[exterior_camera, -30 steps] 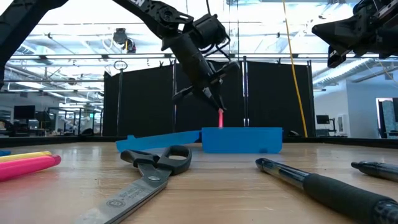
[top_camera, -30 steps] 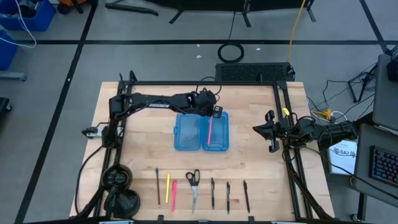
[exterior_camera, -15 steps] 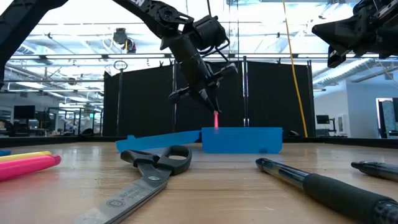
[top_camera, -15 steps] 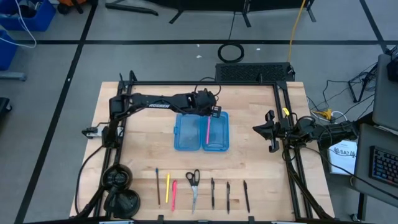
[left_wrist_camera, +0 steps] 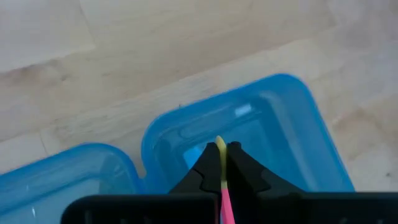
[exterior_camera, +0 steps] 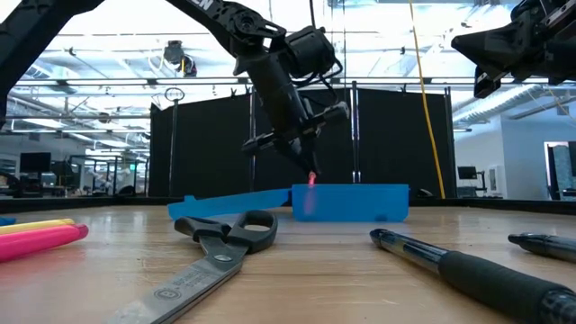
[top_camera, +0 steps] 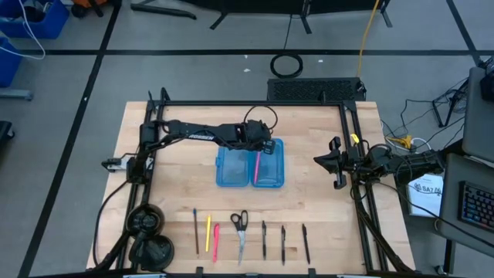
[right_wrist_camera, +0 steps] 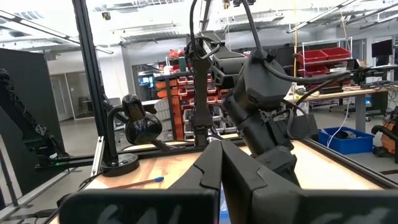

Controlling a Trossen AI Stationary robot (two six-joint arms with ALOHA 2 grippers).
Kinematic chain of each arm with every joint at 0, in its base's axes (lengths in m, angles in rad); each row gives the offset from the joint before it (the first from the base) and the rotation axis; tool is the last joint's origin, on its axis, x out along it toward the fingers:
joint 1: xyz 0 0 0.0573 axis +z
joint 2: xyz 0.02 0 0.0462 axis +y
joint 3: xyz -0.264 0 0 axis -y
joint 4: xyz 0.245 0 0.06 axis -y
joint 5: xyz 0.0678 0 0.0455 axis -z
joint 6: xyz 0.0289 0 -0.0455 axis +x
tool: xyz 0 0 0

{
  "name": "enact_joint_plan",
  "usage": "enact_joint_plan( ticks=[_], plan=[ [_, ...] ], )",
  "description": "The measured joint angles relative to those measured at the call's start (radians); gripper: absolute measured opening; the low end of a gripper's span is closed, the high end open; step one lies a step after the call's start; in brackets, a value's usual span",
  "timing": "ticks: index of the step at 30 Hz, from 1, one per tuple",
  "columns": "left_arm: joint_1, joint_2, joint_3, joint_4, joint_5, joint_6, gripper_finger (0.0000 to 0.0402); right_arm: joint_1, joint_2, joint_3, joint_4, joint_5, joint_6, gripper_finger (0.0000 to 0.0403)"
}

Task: Pick & place school supplies into a supply box
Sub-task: Put the pink pencil into the blue supply box

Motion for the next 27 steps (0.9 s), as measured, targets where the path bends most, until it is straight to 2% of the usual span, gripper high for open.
enact_joint_plan(
  ticks=[17, 27],
  plan=[
    [-0.015, 0.002, 0.000, -0.019, -0.055, 0.031, 0.0008, 0.000, 0.000, 0.000, 0.000, 0.000, 0.000, 0.0000],
    [-0.018, 0.002, 0.000, -0.025, -0.055, 0.056, 0.0008, 0.000, 0.000, 0.000, 0.000, 0.000, 0.000, 0.0000]
  ],
)
